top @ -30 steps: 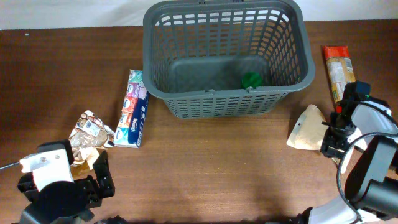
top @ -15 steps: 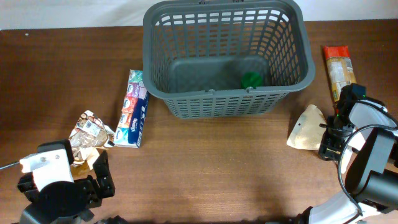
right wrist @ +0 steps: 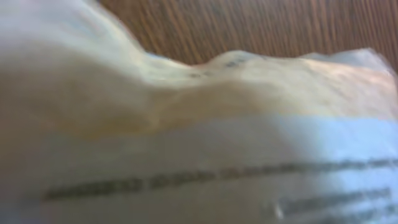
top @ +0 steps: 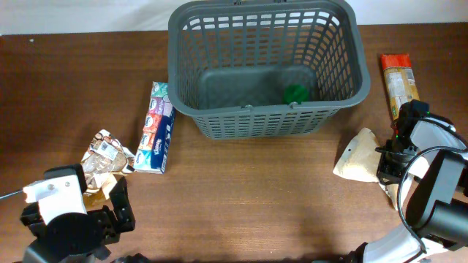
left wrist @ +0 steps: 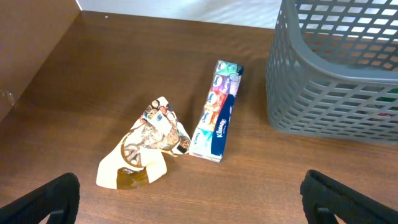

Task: Pack container
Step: 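Close the right gripper on the top of the cream paper bag, then lift the paper bag with the right gripper and carry it to the basket, then lower the paper bag into the basket and open the right gripper, then move the right gripper over the orange-ended spaghetti pack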

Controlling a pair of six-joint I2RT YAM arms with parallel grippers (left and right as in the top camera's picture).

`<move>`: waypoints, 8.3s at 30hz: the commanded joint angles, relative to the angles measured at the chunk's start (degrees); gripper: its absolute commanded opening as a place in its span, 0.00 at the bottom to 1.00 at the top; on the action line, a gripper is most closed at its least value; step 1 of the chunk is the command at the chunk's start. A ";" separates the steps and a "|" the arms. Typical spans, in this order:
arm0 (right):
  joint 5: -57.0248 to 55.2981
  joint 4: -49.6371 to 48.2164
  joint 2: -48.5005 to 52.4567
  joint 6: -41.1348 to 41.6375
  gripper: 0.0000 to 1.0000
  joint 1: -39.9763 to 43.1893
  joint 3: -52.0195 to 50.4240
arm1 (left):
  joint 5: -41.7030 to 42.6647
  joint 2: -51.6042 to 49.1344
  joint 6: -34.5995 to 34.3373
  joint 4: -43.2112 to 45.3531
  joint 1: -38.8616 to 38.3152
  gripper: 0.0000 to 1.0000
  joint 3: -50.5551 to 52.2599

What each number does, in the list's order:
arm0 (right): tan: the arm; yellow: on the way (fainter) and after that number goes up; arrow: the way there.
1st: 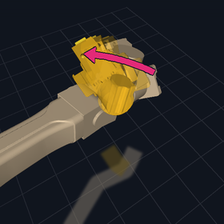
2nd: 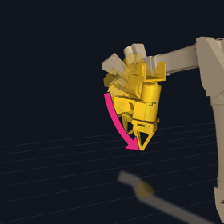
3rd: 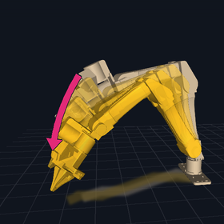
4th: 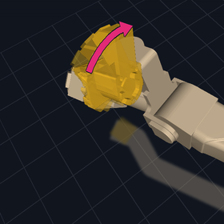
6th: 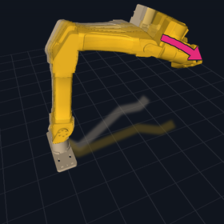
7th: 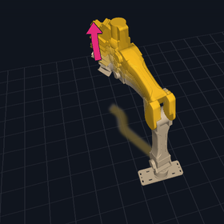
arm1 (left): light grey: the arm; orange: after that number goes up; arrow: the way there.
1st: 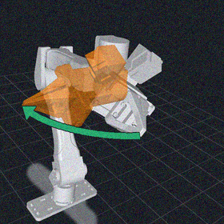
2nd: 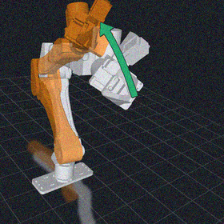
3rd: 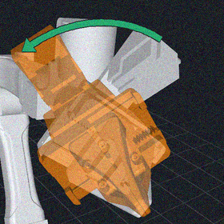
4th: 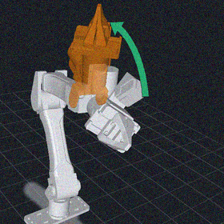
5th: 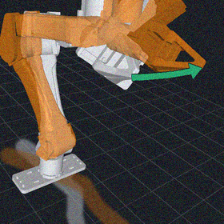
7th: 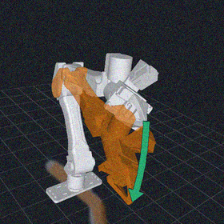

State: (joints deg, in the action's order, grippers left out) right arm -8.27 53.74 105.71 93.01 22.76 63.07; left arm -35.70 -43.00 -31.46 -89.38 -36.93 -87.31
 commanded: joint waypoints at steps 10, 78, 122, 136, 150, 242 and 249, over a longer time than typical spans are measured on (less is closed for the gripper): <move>-0.98 -0.61 0.52 0.28 0.05 -0.24 -0.76 | 0.42 0.11 0.28 0.13 0.24 0.99 -0.28; 41.03 9.42 -4.09 -91.32 0.04 -16.46 78.60 | 0.42 0.11 0.28 0.13 0.24 1.00 -0.28; 30.05 15.10 23.02 -95.82 0.11 -32.30 75.49 | 0.42 0.11 0.28 0.13 0.24 1.00 -0.28; 30.05 12.28 23.28 -95.80 0.12 -32.28 65.42 | 0.42 0.11 0.28 0.13 0.24 1.00 -0.28; 33.51 13.55 21.94 -90.38 0.99 -32.13 72.85 | 0.42 0.11 0.28 0.13 0.24 1.00 -0.28; 4.90 14.60 34.18 -113.28 0.99 2.27 63.78 | 0.42 0.13 0.28 0.13 0.24 1.00 -0.28; 4.79 14.62 34.51 -113.28 0.99 2.38 63.78 | 0.42 0.11 0.28 0.13 0.24 1.00 -0.28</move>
State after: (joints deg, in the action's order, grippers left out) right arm -2.57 68.51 139.15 -21.04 25.08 127.26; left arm -35.70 -43.00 -31.46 -89.36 -36.93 -87.31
